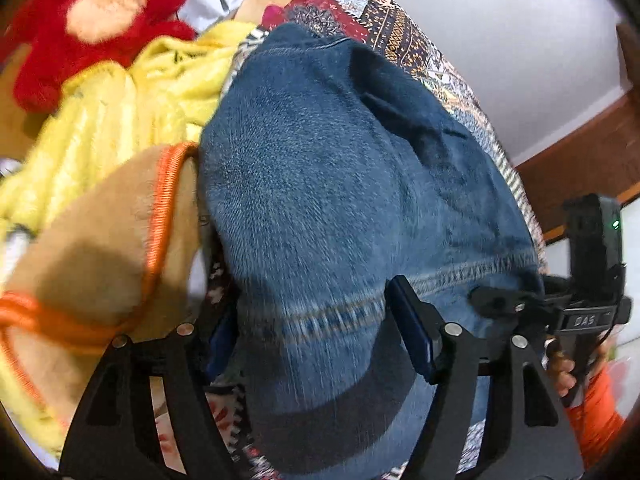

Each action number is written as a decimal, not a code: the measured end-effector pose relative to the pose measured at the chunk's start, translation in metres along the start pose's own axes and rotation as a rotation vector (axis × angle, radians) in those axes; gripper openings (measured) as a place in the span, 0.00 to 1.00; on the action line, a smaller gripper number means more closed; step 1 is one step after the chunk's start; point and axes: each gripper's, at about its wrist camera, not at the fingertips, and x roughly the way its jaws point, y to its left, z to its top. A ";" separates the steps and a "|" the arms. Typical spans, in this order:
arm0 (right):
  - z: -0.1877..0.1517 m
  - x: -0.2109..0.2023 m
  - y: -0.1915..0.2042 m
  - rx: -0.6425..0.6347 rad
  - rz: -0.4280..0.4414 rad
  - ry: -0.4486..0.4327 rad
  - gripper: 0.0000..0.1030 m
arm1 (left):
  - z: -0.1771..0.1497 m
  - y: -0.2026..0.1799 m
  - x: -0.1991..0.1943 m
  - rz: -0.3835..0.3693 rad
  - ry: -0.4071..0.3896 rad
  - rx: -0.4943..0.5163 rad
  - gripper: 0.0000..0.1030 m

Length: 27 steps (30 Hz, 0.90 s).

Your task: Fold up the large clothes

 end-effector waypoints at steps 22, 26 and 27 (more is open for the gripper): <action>-0.121 -0.259 0.100 -0.228 -0.142 -0.708 0.72 | -0.069 -0.155 -0.214 0.108 -0.553 0.341 0.69; -0.163 -0.300 0.132 -0.276 -0.134 -0.861 0.72 | -0.101 -0.183 -0.257 0.075 -0.690 0.375 0.72; -0.171 -0.306 0.138 -0.282 -0.137 -0.889 0.72 | -0.110 -0.188 -0.264 0.074 -0.719 0.382 0.73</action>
